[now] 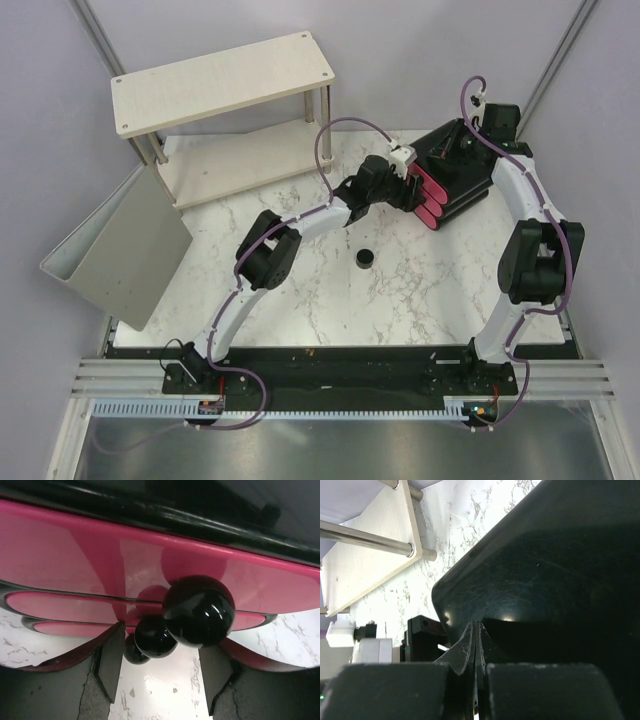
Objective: Organize the makeup
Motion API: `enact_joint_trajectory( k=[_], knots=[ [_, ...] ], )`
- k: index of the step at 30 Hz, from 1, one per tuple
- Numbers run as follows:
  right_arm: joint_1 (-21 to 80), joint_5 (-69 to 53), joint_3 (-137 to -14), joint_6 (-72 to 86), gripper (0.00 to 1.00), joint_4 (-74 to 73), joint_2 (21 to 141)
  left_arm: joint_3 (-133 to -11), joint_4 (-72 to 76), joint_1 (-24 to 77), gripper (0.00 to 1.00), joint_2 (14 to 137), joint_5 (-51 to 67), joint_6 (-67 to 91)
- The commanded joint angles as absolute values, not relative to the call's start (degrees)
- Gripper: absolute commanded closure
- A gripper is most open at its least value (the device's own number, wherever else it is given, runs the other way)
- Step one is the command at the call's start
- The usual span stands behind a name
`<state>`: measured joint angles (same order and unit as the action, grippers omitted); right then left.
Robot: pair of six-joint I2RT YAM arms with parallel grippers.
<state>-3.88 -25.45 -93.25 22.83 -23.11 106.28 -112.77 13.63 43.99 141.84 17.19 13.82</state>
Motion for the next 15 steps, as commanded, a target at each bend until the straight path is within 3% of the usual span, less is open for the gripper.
enact_joint_trajectory(
  k=[1,15],
  knots=[
    [-3.9,-22.9,-90.6,21.8,1.00,-31.3,107.2,-122.3,5.2,43.9,0.36,145.7,16.8,14.2],
    [-4.0,-22.8,-90.4,21.7,1.00,-31.2,107.4,-117.0,3.7,43.7,0.37,140.6,15.3,9.1]
  ],
)
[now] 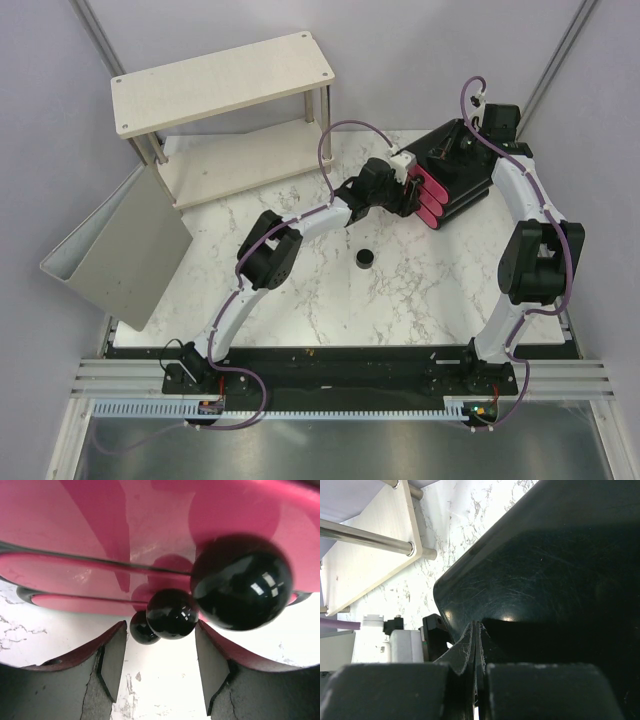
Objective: Organize the makeup
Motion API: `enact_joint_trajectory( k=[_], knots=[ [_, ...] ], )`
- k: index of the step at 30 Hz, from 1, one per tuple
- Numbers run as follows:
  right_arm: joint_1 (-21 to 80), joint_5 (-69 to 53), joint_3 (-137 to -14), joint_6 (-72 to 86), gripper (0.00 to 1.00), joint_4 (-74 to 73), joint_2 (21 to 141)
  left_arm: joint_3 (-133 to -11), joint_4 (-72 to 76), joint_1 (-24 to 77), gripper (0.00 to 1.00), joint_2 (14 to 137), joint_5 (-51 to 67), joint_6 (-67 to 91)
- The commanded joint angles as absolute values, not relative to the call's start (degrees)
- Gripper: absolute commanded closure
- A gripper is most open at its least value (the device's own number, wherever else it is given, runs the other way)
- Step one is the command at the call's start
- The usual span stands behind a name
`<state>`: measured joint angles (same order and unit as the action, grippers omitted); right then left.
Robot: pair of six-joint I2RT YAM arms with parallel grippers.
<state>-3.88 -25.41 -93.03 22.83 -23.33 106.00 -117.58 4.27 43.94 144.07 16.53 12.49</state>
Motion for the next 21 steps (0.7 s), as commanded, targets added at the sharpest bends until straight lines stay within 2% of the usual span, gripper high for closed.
enact_joint_trajectory(
  k=[1,10,21],
  knots=[
    [-4.0,-22.8,-90.4,21.7,1.00,-31.2,107.5,-117.0,3.1,43.7,0.37,140.8,15.0,8.9],
    [-4.1,-22.9,-90.1,21.6,1.00,-31.3,107.4,-119.0,2.4,43.7,0.42,143.5,13.4,9.8],
    [-4.2,-22.8,-90.4,21.6,1.00,-31.2,107.6,-127.1,-1.8,44.1,0.46,147.5,14.9,10.0]
  ],
)
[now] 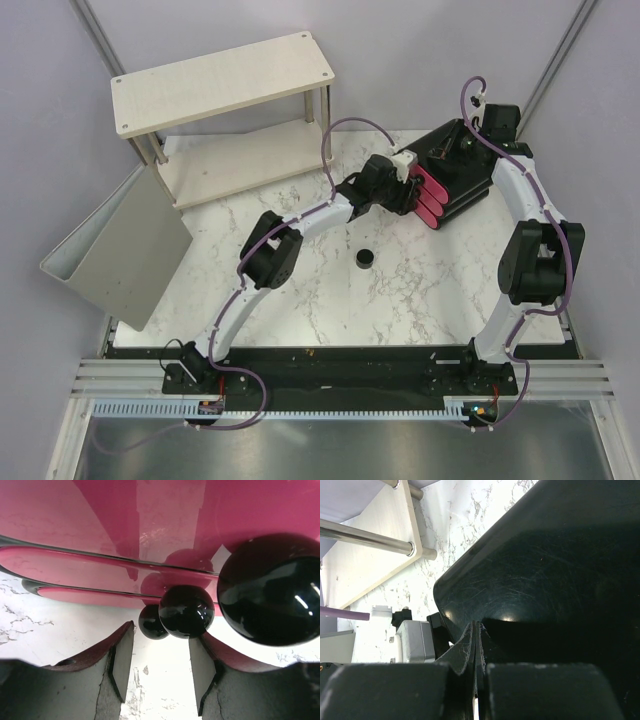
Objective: Organize the makeup
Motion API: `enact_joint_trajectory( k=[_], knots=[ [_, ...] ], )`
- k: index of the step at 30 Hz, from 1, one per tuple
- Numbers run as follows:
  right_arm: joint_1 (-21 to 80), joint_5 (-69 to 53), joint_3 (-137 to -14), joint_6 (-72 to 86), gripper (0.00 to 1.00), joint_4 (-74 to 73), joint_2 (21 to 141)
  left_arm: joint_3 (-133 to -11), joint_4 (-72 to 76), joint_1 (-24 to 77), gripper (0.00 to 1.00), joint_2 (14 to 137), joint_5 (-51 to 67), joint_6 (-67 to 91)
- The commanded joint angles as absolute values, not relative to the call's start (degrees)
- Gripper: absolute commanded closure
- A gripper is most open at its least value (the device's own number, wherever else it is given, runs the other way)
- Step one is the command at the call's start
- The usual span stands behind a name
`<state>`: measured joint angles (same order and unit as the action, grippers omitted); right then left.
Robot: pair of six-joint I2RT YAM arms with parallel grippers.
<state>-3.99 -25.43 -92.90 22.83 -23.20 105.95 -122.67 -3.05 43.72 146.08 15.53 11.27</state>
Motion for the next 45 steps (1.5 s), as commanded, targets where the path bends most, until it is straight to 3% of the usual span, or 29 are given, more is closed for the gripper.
enact_joint_trajectory(
  k=[1,35,45],
  knots=[
    [-4.3,-22.7,-90.4,21.6,1.00,-31.3,107.5,-127.2,-1.8,44.1,0.46,147.5,14.9,9.9],
    [-4.7,-22.9,-90.2,21.7,1.00,-31.3,107.3,-123.3,-8.0,44.1,0.53,145.0,12.4,14.3],
    [-4.8,-22.8,-90.3,21.7,1.00,-31.2,107.8,-117.4,-4.7,43.4,0.33,138.3,10.9,11.8]
  ],
)
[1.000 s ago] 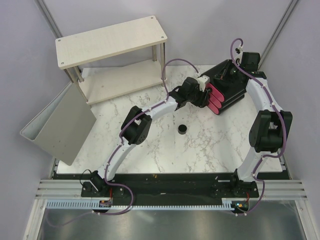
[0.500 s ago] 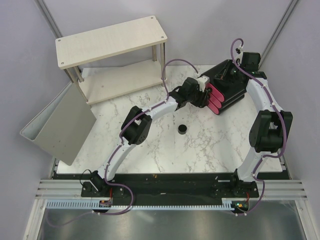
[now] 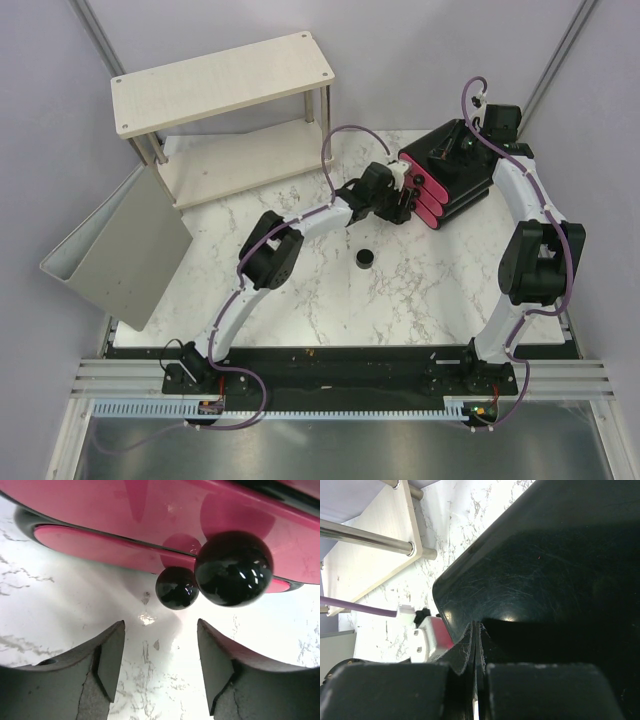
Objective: Organize the makeup
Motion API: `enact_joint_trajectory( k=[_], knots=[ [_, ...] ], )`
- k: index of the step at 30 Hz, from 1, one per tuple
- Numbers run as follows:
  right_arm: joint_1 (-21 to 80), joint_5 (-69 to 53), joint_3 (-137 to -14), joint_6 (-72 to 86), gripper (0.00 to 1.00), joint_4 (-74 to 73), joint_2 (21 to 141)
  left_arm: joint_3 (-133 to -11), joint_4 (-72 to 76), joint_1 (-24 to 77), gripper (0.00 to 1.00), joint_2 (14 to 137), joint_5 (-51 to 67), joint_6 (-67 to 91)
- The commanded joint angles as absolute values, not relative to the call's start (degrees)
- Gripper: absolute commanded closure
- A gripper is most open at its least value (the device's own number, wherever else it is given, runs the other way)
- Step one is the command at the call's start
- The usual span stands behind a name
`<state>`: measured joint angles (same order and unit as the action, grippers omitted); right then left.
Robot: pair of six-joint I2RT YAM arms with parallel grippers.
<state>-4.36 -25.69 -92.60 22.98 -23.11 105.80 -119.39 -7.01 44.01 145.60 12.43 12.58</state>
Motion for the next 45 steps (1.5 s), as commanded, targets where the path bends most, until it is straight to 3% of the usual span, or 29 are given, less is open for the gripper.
enact_joint_trajectory(
  k=[1,11,23,37,45],
  knots=[
    [-4.8,-22.9,-90.4,21.7,1.00,-31.2,107.8,-116.6,-4.4,43.2,0.32,137.6,10.8,12.0],
    [-5.0,-22.6,-90.4,21.7,1.00,-31.2,108.1,-104.9,-2.8,37.8,0.30,127.1,22.3,24.3],
    [-5.0,-22.8,-90.4,21.8,1.00,-31.0,108.5,-108.5,-1.2,36.2,0.32,133.3,40.9,47.4],
    [-4.9,-22.6,-89.8,21.8,1.00,-30.9,108.1,-110.1,4.9,34.7,0.38,141.7,43.9,67.8],
    [-4.9,-22.8,-89.6,21.7,1.00,-30.9,107.9,-116.7,4.1,34.5,0.41,146.4,42.0,70.4]
  ],
)
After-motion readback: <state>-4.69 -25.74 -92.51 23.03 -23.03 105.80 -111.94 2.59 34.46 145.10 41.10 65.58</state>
